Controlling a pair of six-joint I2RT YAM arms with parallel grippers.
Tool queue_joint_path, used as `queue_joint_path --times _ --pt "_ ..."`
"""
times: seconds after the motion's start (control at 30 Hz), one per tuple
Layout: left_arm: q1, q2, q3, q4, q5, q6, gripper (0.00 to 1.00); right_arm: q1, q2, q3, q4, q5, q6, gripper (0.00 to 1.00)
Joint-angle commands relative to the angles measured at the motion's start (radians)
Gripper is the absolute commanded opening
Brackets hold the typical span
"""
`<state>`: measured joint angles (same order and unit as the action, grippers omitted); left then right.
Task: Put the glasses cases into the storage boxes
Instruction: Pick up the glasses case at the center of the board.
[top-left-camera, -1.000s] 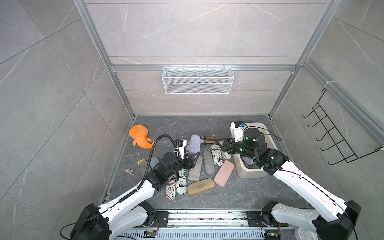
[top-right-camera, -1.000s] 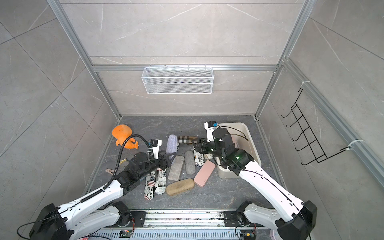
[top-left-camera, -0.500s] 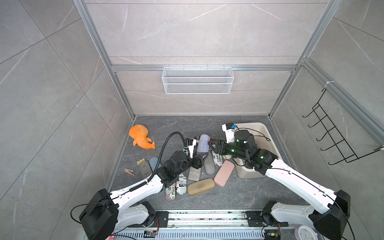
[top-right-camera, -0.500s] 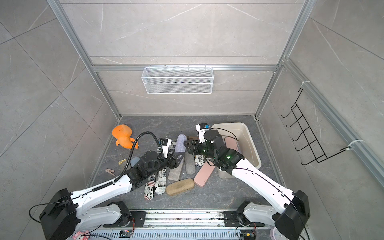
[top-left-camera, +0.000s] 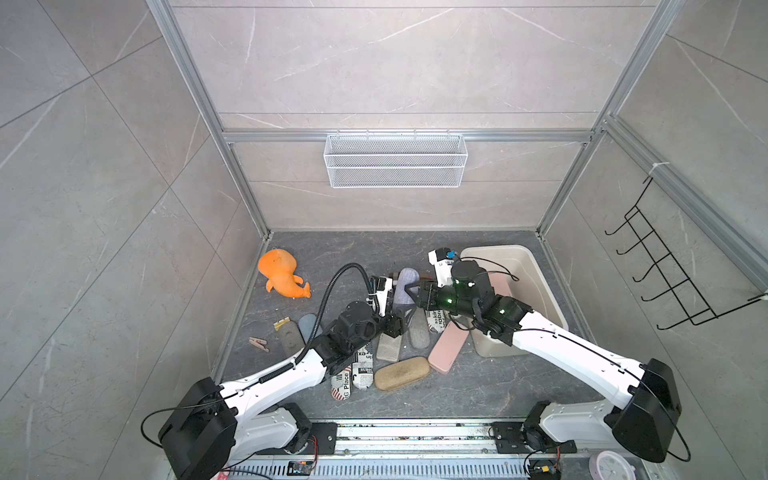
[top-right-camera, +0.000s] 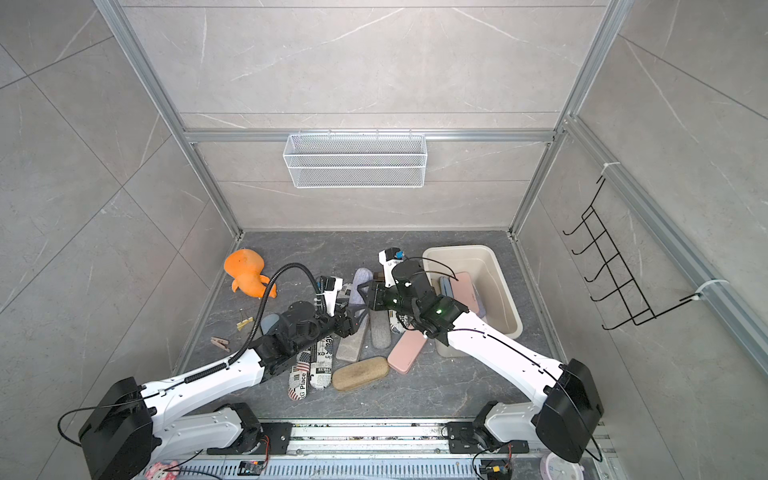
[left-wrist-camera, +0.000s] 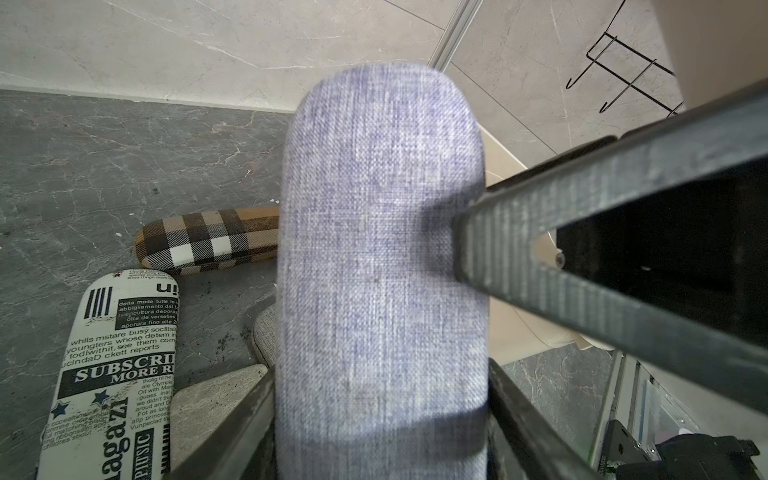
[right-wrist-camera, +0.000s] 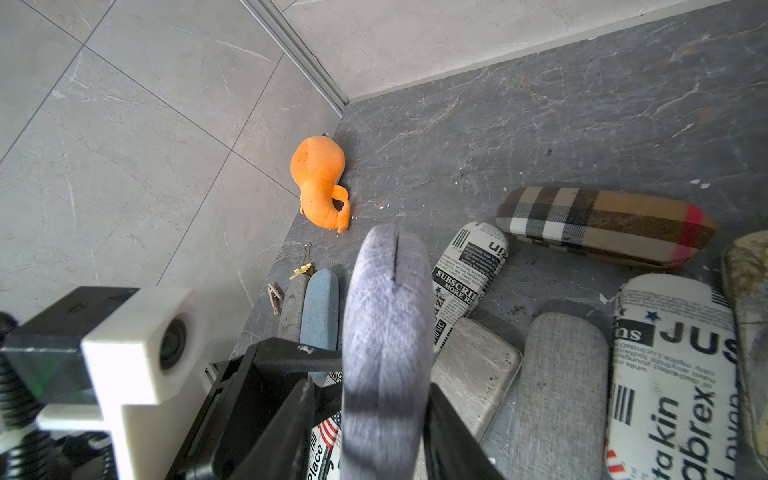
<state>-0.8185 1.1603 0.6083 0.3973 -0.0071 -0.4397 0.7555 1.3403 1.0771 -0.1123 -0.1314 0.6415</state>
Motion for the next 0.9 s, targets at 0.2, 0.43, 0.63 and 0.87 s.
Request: queue_joint_path --times 0.2,0.43,0.63,0.87 --pt "-0.004 -0.028 0.038 0.054 -0.024 0.037 0.67 0.014 0.043 0.024 0.028 0.027 -0.001 0.39" --pt "-0.004 -0.024 0.036 0.028 -0.034 0.040 0.80 0.020 0.036 0.018 0.057 0.031 -0.002 0.34" --pt "-0.004 -0.083 -0.013 0.025 -0.077 0.022 0.89 0.019 0.048 0.091 -0.028 0.106 -0.063 0.33" --pt "-0.003 -0.194 -0.071 -0.045 -0.139 0.009 0.89 0.019 0.063 0.133 -0.059 0.155 -0.092 0.32"
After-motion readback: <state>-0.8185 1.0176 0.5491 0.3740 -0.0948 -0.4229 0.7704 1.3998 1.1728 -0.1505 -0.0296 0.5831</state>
